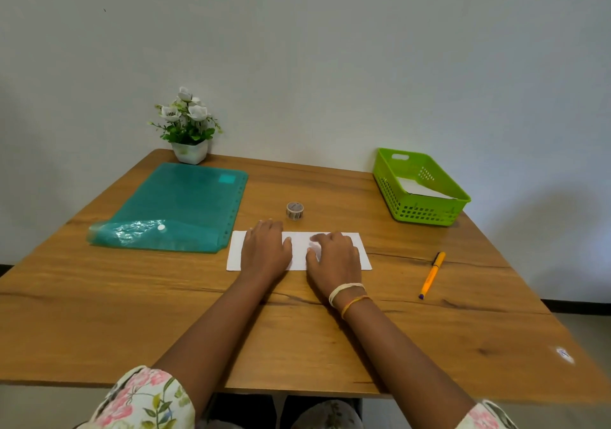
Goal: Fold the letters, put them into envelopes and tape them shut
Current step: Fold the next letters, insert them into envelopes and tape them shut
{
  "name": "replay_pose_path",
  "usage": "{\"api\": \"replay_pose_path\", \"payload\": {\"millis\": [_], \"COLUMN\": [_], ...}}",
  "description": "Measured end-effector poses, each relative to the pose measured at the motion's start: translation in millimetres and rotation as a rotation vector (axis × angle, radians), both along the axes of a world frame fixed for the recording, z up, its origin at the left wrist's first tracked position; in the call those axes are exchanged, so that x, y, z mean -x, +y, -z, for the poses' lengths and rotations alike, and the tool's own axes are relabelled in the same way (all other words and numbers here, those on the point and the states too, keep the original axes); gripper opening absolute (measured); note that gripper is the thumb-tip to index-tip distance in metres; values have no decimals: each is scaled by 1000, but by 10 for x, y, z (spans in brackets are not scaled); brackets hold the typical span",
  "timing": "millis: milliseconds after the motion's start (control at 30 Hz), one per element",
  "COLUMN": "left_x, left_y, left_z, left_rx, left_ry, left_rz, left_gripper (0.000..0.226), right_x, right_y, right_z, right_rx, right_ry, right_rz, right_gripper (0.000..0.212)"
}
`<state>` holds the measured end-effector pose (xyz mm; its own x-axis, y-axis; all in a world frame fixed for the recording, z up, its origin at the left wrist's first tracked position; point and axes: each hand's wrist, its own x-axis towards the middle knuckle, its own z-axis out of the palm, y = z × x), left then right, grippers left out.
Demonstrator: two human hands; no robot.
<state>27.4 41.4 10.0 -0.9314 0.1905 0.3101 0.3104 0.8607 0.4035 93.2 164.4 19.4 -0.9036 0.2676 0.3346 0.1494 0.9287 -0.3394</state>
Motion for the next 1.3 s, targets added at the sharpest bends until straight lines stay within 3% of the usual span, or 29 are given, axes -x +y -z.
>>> {"api": "replay_pose_path", "payload": {"millis": [133,300,467,700,867,1033,1133,1300], "left_x": [14,35,37,22,-15,-48,-55,-10], "left_y": [-27,-30,-32,-89,-134,-150,-156,-127], "left_z": [54,115,107,44,-51,-72,-72,-45], "left_rx": [33,20,-32,-376,-583,-642,-625,-579], "left_ry": [54,99,106,87,6,6,-33,41], "left_rz": [42,53,57,70,130,225,236,195], "left_gripper": [35,34,32,29,29,26,21,26], "right_x": [383,760,839,543,424,358,332,352], "right_y": [-18,-24,24,29,81,106,117,118], "right_z": [-117,-145,-89,82,-16,-26,-5,-16], "right_rx": [98,60,111,588,668,797,748,523], "right_ry": [0,-42,-2,219,276,208,162,458], "right_rz": [-37,-105,-113,-245,-271,-275,-275,-245], "right_gripper": [32,34,18,11,13,9,13,16]}}
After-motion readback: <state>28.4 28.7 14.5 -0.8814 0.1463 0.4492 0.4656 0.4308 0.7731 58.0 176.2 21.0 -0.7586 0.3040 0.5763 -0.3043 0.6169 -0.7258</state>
